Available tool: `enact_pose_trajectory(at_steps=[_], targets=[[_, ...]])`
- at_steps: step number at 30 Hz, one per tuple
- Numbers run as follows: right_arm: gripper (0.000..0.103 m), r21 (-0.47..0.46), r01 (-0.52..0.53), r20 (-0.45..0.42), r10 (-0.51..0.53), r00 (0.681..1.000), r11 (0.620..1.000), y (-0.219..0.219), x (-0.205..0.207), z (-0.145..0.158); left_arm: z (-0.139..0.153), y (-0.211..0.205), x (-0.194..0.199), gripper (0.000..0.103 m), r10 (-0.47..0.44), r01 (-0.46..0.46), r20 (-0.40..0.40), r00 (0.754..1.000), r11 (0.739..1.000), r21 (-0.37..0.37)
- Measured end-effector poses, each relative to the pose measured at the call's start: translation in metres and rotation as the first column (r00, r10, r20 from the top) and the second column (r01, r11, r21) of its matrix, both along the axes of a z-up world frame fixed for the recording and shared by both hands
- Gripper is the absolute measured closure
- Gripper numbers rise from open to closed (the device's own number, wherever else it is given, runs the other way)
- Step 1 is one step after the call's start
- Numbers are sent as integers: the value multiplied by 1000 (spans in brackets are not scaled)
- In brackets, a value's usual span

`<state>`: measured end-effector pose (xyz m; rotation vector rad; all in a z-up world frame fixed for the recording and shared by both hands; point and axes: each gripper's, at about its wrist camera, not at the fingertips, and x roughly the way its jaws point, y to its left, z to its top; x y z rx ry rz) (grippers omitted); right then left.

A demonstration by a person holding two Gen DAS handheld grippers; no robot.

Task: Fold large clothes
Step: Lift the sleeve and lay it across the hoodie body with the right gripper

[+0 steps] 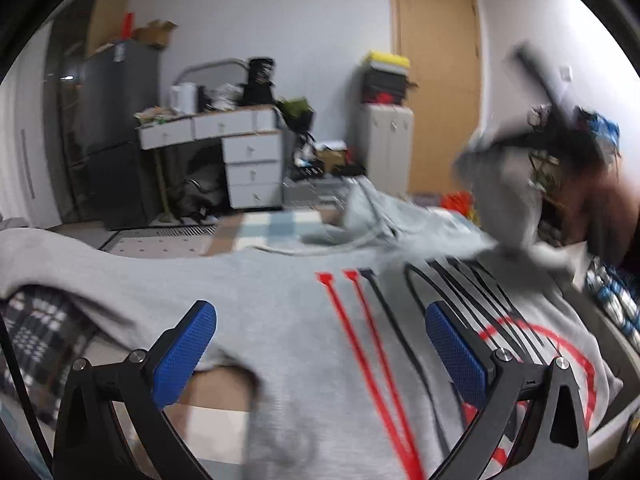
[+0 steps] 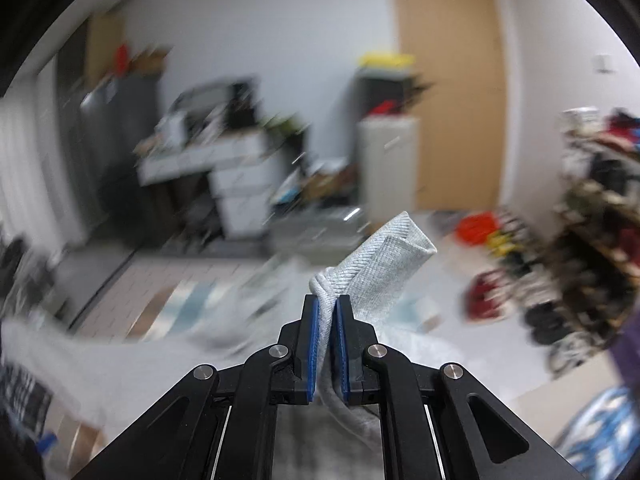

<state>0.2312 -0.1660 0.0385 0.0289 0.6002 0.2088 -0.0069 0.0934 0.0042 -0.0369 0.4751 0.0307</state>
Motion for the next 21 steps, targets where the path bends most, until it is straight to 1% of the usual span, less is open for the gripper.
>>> enact_pose_trajectory(at_steps=[1, 2, 3, 4, 5, 6, 7, 8, 9, 10, 11, 12, 13, 15, 17, 18, 19, 20, 21], targets=[[94, -40, -70, -50, 68, 996, 997, 37, 1, -27, 1, 5, -1, 1, 11, -11, 7, 1000, 1000, -10], [94, -68, -144, -110, 136, 985, 987, 72, 0, -57, 3, 12, -2, 1, 19, -19, 17, 1000, 1000, -25], [95, -86, -197, -164, 181, 970, 977, 97, -4, -82, 4, 18, -2, 1, 31, -30, 24, 999, 999, -41], [95, -99, -257, -229, 229, 946, 961, 124, -10, -113, 4, 23, -3, 1, 39, -37, 29, 999, 998, -54], [98, -102, -311, -271, 274, 923, 945, 145, -20, -139, 5, 30, -3, 1, 48, -45, 33, 998, 996, -77], [98, -104, -372, -304, 327, 895, 922, 163, -32, -161, 6, 36, -3, 1, 55, -51, 35, 998, 993, -104], [98, -122, -423, -315, 369, 875, 898, 179, -47, -176, 7, 41, -2, 1, 60, -55, 38, 998, 990, -128], [93, -129, -457, -306, 404, 862, 880, 187, -59, -182, 8, 47, -2, 1, 65, -58, 40, 997, 986, -159], [85, -129, -506, -302, 452, 839, 853, 193, -71, -186, 9, 50, -3, 1, 70, -61, 43, 997, 982, -181], [63, -119, -541, -304, 488, 818, 833, 197, -84, -188, 10, 54, -4, 1, 78, -67, 46, 996, 977, -205], [40, -98, -552, -292, 506, 812, 828, 195, -94, -188, 11, 56, -6, 1, 86, -73, 48, 995, 972, -223], [35, -85, -552, -279, 512, 812, 829, 194, -102, -187, 12, 59, -5, 1, 94, -80, 48, 994, 967, -242], [33, -67, -547, -261, 514, 817, 835, 188, -108, -182, 12, 63, -5, 1, 102, -86, 49, 994, 961, -263], [29, -24, -523, -263, 499, 826, 852, 168, -106, -173, 12, 68, -5, 1, 119, -101, 47, 992, 953, -287], [21, 11, -456, -246, 445, 861, 890, 136, -89, -154, 12, 73, -7, 1, 142, -121, 49, 989, 949, -292], [17, 12, -414, -228, 405, 885, 910, 122, -81, -148, 11, 75, -3, 1, 154, -135, 43, 987, 946, -294], [8, -10, -365, -207, 355, 911, 931, 109, -74, -143, 10, 78, -6, 1, 162, -142, 41, 986, 944, -298], [2, -37, -338, -197, 325, 925, 941, 104, -68, -140, 9, 80, -4, 1, 169, -150, 35, 985, 939, -309], [2, -79, -326, -200, 305, 931, 942, 102, -61, -135, 8, 84, -2, 1, 174, -156, 27, 984, 934, -322]])
